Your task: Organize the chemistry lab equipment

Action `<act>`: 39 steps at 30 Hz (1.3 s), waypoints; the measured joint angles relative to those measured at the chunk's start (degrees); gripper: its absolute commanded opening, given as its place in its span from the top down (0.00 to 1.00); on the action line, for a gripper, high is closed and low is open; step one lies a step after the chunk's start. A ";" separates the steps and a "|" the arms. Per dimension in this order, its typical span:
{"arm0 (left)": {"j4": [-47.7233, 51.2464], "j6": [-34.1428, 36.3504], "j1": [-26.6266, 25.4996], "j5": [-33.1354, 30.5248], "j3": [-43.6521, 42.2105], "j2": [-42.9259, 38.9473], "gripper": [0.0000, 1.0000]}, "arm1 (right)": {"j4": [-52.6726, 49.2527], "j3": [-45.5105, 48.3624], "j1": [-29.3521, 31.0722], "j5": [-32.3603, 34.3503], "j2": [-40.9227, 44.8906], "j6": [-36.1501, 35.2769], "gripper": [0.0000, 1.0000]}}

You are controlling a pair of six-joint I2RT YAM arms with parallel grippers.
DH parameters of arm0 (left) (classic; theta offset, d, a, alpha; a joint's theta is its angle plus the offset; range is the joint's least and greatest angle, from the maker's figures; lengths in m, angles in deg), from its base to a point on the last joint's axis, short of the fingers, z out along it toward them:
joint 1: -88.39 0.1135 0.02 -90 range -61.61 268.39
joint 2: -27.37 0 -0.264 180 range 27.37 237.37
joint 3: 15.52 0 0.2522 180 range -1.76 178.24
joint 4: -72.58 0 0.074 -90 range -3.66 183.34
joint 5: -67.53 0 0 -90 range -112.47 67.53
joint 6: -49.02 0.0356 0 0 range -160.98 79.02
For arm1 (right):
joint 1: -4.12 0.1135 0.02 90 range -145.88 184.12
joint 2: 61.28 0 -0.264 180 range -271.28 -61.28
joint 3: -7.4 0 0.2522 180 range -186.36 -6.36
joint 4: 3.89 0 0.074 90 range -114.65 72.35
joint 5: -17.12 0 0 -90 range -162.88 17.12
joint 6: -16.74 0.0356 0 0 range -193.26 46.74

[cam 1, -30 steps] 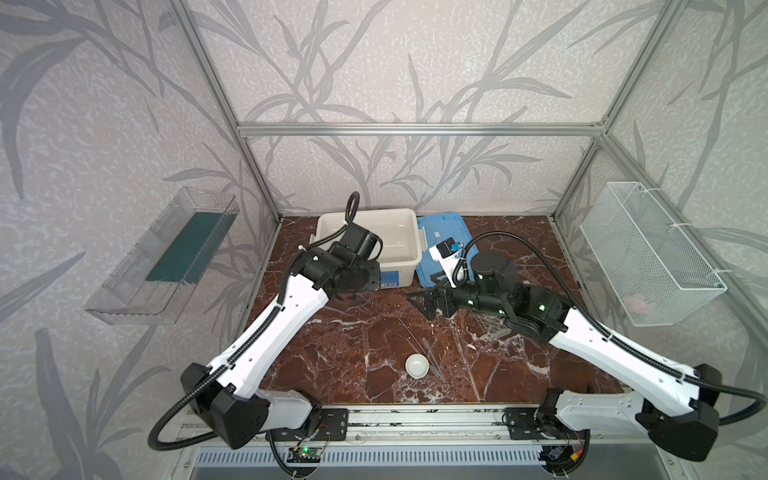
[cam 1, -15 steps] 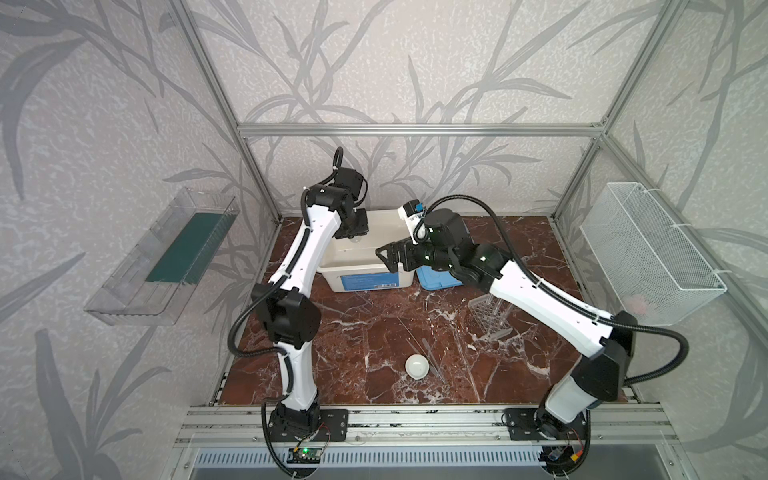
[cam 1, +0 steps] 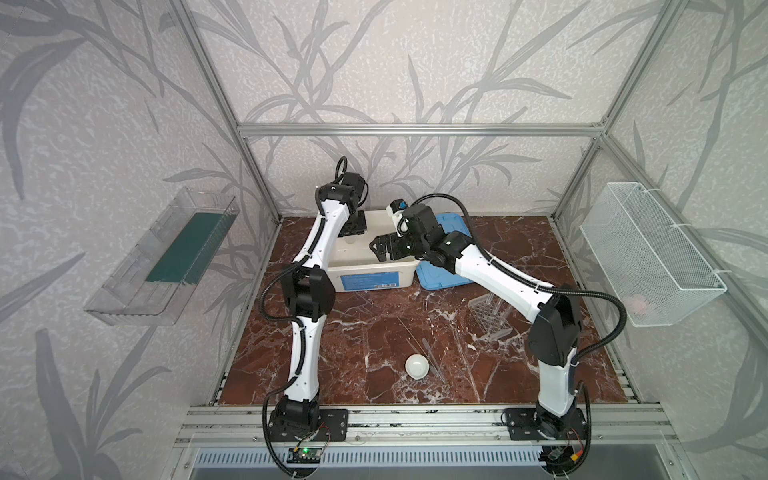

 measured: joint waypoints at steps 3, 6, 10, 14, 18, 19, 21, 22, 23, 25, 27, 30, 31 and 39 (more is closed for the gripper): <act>-2.62 -0.48 0.35 -0.07 -3.78 -0.11 1.00 | 1.03 -0.63 -0.02 -0.50 -1.20 -0.61 0.01; -4.74 -0.90 0.48 -0.13 -8.13 -0.11 1.00 | 2.19 -0.98 -0.24 -1.03 -2.34 -0.63 0.02; -6.80 -1.73 0.46 -0.15 -11.23 -0.11 1.00 | 3.10 -1.01 -0.57 -1.49 -3.28 -0.50 0.02; -11.45 -2.36 0.46 -0.87 -13.79 -0.46 1.00 | 5.05 -0.48 -0.76 -1.62 -3.28 -0.26 0.02; -16.06 -3.13 0.46 -0.48 -17.77 -1.99 1.00 | 6.64 0.76 -0.83 -1.70 -3.28 0.04 0.03; -17.09 -3.37 0.46 -0.28 -18.73 -2.34 1.00 | 6.75 1.05 -0.90 -1.75 -3.28 0.09 0.02; -18.84 -3.85 0.46 0.17 -20.00 -2.78 1.00 | 6.84 1.40 -0.98 -1.79 -3.28 0.33 0.02; -19.74 -4.02 0.46 0.35 -20.50 -2.91 1.00 | 7.06 1.62 -0.98 -1.84 -3.28 0.46 0.03; -20.57 -4.42 0.48 0.52 -20.98 -3.02 1.00 | 7.21 1.84 -0.98 -1.88 -3.28 0.50 0.03; -22.36 -4.74 0.48 0.55 -22.21 -3.37 1.00 | 7.48 2.29 -1.03 -1.95 -3.28 0.52 0.03; -24.17 -5.07 0.46 0.52 -23.89 -4.11 1.00 | 7.85 2.93 -1.07 -1.95 -3.28 0.52 0.03; -26.36 -5.60 0.46 0.50 -28.00 -6.54 1.00 | 8.13 4.09 -1.27 -2.08 -3.28 0.76 0.03; -26.67 -5.90 0.46 0.55 -29.27 -7.45 1.00 | 8.31 4.61 -1.44 -2.23 -3.28 0.90 0.03; -26.69 -6.84 0.37 1.97 -34.23 -10.64 1.00 | 9.57 6.56 -2.73 -2.40 -3.28 2.25 0.03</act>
